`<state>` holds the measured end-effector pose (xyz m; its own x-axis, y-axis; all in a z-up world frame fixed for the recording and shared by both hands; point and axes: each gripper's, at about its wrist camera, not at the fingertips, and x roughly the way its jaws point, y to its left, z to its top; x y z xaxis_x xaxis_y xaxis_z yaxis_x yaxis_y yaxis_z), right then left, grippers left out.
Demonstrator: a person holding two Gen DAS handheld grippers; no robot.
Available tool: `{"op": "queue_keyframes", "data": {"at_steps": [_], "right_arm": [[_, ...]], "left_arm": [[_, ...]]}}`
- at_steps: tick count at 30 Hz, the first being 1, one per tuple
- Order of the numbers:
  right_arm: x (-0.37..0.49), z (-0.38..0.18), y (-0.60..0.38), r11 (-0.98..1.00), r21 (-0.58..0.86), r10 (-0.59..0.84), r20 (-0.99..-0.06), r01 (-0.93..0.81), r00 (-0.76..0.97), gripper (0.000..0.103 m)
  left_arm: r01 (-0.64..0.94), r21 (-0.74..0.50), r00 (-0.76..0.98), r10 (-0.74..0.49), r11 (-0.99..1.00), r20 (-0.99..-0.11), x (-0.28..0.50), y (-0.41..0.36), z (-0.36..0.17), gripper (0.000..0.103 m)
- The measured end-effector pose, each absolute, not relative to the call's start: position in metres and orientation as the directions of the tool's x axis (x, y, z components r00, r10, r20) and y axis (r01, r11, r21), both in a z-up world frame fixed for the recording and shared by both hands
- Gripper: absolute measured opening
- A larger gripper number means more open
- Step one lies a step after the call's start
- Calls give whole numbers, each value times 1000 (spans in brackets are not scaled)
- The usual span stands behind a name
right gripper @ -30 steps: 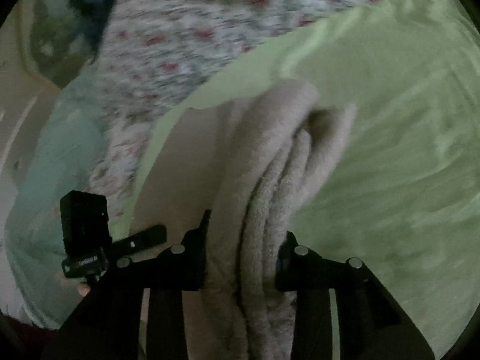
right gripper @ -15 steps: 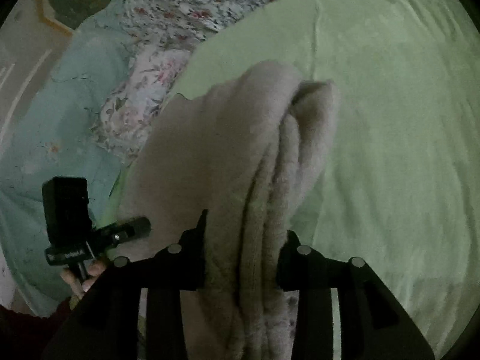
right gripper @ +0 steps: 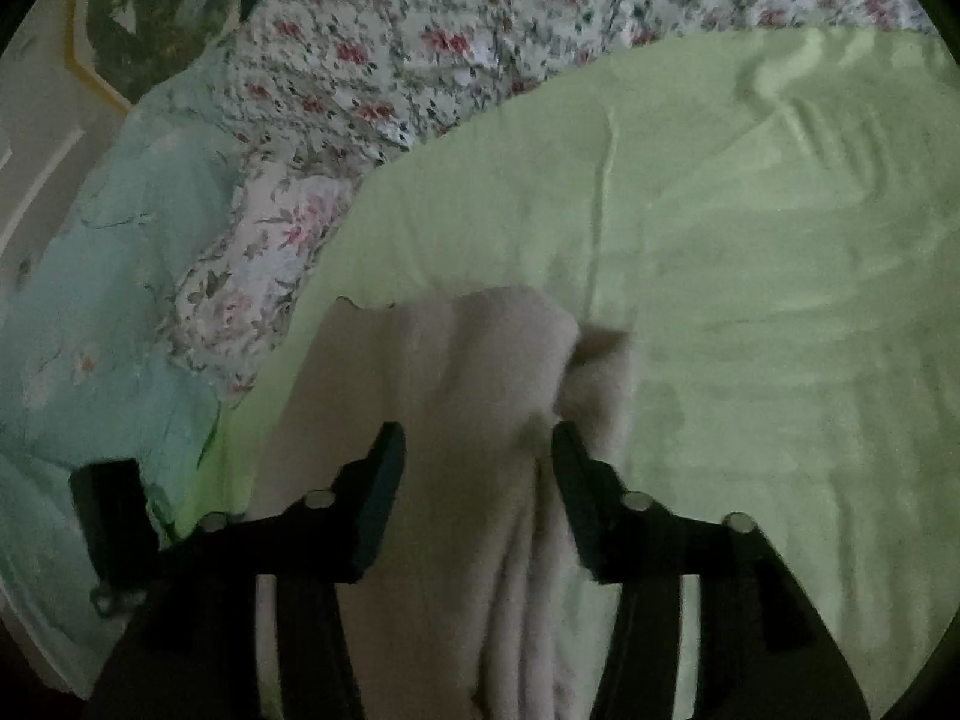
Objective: Fold small clothes
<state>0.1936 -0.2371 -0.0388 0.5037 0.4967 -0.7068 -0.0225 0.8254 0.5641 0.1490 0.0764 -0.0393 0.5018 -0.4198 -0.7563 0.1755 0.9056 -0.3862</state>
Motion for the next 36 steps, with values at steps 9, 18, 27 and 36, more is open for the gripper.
{"op": "queue_keyframes", "data": {"at_steps": [9, 18, 27, 36], "right_arm": [[176, -29, -242, 859, 512, 415, -701, 4, 580, 11], [152, -30, -248, 856, 509, 377, -735, 91, 564, 22], [59, 13, -212, 821, 570, 464, -654, -14, 597, 22], [40, -20, -175, 820, 570, 506, -682, -49, 528, 22]], "left_arm": [[255, -315, 480, -403, 914, -779, 145, 46, -41, 65], [240, -284, 507, -369, 928, -779, 102, 69, -24, 70], [239, -188, 545, -292, 953, -786, 7, 85, -34, 73], [175, -124, 557, -202, 977, -806, 15, 54, -61, 72]]}}
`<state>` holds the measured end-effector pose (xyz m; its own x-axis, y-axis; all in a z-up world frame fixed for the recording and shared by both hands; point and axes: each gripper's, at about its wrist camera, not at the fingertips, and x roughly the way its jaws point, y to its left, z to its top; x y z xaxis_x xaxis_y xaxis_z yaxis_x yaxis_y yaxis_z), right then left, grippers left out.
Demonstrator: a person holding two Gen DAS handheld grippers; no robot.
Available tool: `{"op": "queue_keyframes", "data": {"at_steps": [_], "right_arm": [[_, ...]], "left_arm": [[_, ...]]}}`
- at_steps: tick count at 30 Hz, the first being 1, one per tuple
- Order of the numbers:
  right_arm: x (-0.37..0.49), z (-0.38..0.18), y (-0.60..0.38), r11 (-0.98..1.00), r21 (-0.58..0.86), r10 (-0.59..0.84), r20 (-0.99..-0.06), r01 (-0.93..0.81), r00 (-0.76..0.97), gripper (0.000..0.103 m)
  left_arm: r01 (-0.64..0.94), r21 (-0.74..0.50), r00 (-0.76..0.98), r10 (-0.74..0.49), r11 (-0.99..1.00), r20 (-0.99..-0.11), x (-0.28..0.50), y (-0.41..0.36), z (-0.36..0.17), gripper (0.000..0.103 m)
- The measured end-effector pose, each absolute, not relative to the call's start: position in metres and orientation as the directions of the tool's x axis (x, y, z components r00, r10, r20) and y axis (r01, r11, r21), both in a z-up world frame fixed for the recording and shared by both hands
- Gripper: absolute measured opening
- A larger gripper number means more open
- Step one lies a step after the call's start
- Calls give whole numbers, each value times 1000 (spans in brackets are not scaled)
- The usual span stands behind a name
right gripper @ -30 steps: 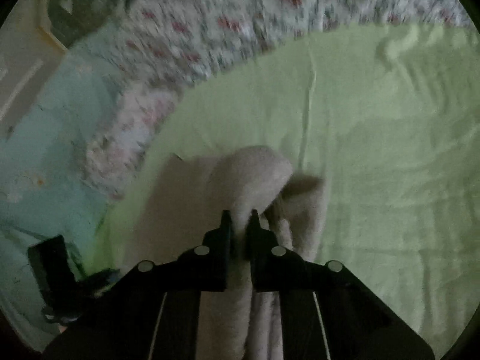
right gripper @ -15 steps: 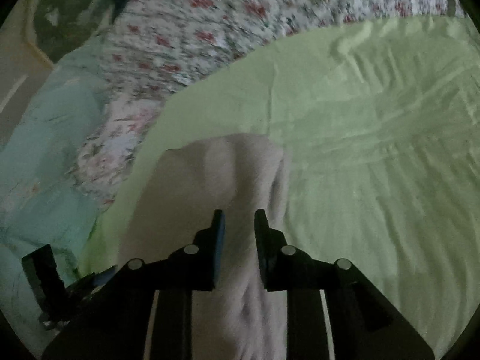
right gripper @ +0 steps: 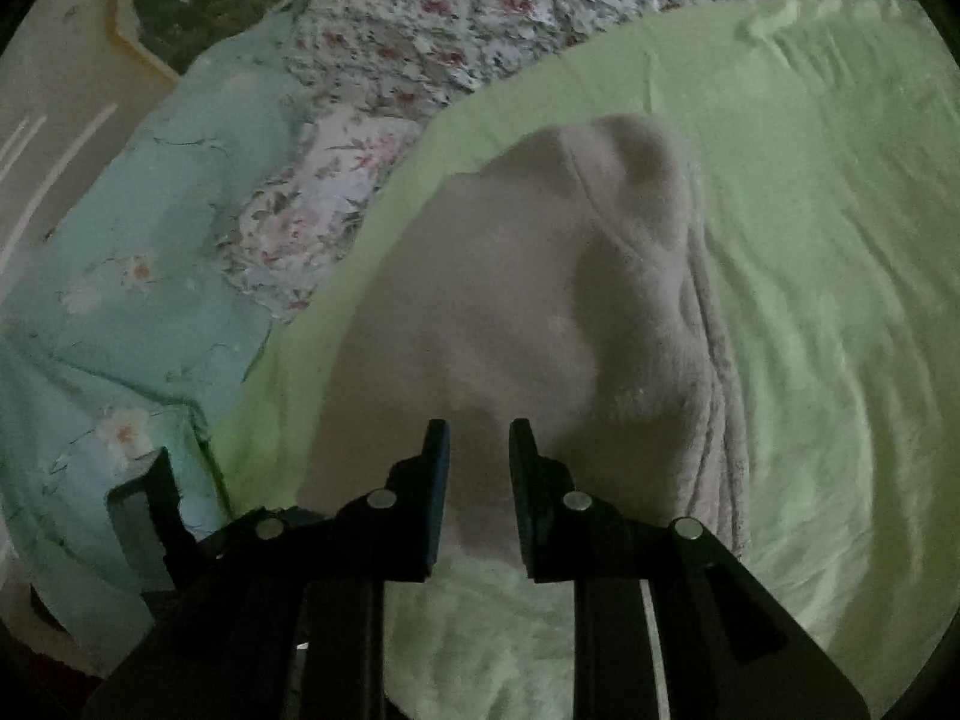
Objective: Fold small clothes
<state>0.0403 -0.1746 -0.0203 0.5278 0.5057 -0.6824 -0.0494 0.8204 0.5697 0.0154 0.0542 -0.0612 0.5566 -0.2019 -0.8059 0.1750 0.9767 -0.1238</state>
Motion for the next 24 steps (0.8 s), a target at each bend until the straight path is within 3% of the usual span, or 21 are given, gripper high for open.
{"op": "queue_keyframes", "data": {"at_steps": [3, 4, 5, 8, 11, 14, 19, 24], "right_arm": [[41, -31, -179, 830, 557, 484, -703, -19, 522, 22], [41, -34, -181, 832, 554, 478, -706, -13, 523, 22], [40, -35, -184, 836, 548, 470, -710, -8, 525, 22], [38, -42, -196, 864, 502, 410, -744, 36, 528, 19], [37, -48, -208, 869, 491, 389, -755, 63, 528, 13], [37, -53, -213, 867, 493, 388, -760, 74, 522, 9], [35, -50, -209, 891, 449, 355, -777, 62, 519, 9], [24, -33, -209, 884, 464, 364, -768, 66, 527, 13]], "left_arm": [[134, -119, 584, -176, 984, -792, 21, 53, -60, 72], [100, -72, 599, -118, 992, -792, 23, 53, -62, 65], [66, -22, 603, -57, 998, -795, 25, 53, -64, 52], [-18, 63, 630, 60, 998, -775, 18, 54, -61, 50], [-14, 224, 657, 178, 974, -733, 3, 35, -65, 49], [10, 202, 631, 150, 979, -761, -2, 36, -72, 46], [29, 49, 599, 21, 998, -800, -8, 66, -59, 46], [106, -117, 633, -158, 987, -758, -21, 94, -24, 42]]}}
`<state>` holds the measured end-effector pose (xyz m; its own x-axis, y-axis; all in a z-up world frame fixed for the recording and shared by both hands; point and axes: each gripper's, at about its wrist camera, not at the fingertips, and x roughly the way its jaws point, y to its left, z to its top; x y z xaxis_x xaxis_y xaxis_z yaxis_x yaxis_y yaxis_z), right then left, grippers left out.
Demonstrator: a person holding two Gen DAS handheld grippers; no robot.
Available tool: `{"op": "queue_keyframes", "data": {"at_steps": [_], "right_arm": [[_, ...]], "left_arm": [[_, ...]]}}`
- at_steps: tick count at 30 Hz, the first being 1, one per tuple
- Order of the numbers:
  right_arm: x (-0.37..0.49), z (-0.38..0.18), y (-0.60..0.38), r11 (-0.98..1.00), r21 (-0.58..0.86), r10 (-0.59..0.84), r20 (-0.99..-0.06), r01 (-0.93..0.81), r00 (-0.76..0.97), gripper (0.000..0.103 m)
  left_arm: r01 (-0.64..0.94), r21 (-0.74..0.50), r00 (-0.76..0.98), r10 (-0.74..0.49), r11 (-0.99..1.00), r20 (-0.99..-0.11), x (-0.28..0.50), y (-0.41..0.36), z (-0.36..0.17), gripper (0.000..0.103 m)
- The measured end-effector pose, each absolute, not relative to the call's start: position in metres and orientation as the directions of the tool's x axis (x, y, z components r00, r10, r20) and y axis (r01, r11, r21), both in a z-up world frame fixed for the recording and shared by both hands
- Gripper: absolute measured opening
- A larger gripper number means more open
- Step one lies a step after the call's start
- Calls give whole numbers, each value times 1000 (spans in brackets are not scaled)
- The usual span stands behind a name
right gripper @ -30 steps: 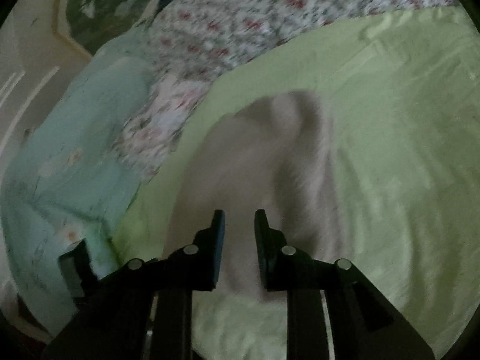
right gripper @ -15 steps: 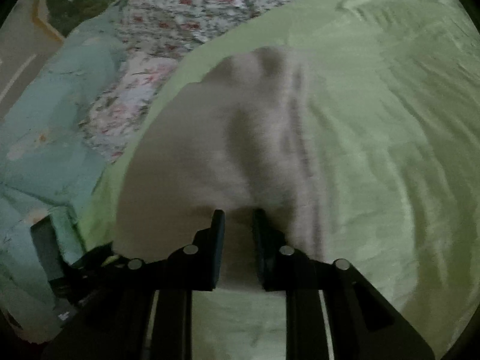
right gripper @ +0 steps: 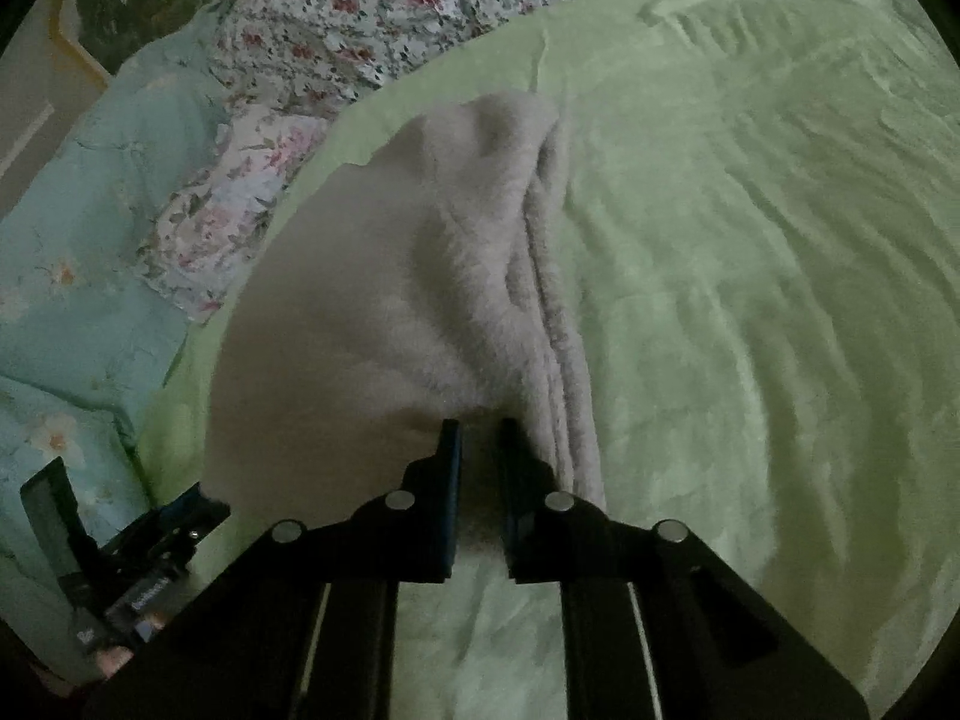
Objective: Fold small clothes
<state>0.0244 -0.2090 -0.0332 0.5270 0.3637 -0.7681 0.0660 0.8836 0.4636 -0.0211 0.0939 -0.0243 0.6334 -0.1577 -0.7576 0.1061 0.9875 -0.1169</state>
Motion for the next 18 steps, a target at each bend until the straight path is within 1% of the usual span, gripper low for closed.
{"op": "queue_keyframes", "data": {"at_steps": [4, 8, 9, 12, 15, 17, 18], "right_arm": [[16, -12, -204, 877, 479, 389, -738, 23, 551, 13], [24, 2, -190, 873, 488, 411, -719, -15, 561, 13], [28, 5, -186, 874, 485, 413, -716, -25, 563, 13], [38, 6, -179, 881, 472, 405, -721, -30, 563, 13], [39, -14, -182, 892, 451, 378, -761, 13, 527, 13], [37, -34, -185, 903, 427, 357, -803, 42, 477, 13], [34, -44, -188, 897, 440, 371, -802, 44, 468, 13]], "left_arm": [[244, -239, 659, -341, 940, -670, -15, 93, 6, 42], [387, -288, 624, -479, 876, -617, 8, 69, 13, 43], [410, -303, 604, -505, 861, -617, 13, 64, 10, 43], [446, -371, 502, -570, 815, -650, 28, 51, -17, 42], [419, -383, 438, -553, 823, -709, 33, 49, -54, 41], [390, -405, 423, -552, 827, -719, 32, 55, -70, 31], [383, -429, 426, -569, 818, -704, 31, 60, -73, 30]]}}
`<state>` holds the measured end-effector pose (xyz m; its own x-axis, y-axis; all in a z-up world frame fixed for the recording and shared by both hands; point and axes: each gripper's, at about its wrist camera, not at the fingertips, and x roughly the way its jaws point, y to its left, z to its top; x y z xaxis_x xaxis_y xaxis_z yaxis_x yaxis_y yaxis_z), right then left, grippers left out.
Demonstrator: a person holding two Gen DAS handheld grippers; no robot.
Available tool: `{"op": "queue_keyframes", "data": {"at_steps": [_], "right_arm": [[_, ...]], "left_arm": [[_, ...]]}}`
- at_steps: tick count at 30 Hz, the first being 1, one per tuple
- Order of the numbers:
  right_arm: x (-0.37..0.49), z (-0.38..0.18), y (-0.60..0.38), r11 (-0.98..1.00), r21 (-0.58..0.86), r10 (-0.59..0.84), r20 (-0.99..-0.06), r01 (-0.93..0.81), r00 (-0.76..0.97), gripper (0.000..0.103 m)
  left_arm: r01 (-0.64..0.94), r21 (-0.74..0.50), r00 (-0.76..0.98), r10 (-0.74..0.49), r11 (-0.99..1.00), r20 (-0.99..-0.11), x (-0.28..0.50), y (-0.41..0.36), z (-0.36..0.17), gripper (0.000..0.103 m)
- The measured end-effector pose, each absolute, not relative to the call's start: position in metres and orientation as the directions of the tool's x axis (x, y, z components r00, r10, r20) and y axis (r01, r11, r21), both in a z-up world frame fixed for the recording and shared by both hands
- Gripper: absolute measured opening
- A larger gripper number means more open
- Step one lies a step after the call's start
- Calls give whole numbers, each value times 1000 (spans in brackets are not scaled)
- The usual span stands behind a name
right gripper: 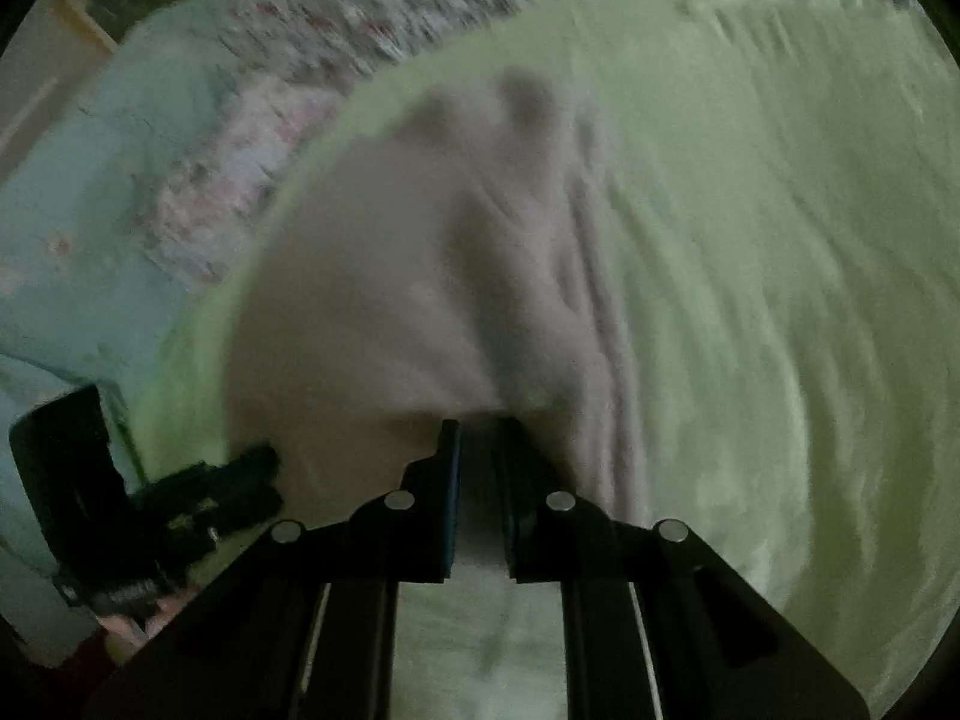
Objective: Fold small clothes
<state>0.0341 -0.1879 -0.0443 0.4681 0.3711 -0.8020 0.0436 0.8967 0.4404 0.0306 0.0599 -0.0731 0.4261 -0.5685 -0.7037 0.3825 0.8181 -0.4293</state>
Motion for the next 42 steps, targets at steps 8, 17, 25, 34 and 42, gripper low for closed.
{"op": "queue_keyframes", "data": {"at_steps": [8, 17, 25, 34, 42], "right_arm": [[21, -44, -193, 902, 431, 358, -781, 26, 512, 9], [9, -43, -192, 921, 386, 315, -802, 39, 508, 9], [-8, -28, -191, 932, 357, 280, -823, 67, 494, 13], [-40, -16, -193, 932, 353, 270, -829, 85, 491, 15], [-62, -6, -185, 945, 321, 249, -838, 69, 485, 37]], "left_arm": [[340, -456, 437, -567, 823, -698, 25, 64, -73, 29], [300, -465, 419, -553, 833, -720, 20, 70, -74, 29], [276, -342, 459, -436, 898, -774, 3, 71, -50, 44], [252, -297, 505, -387, 921, -772, -17, 89, -28, 58], [238, -167, 540, -274, 957, -796, -34, 79, -24, 76]]}}
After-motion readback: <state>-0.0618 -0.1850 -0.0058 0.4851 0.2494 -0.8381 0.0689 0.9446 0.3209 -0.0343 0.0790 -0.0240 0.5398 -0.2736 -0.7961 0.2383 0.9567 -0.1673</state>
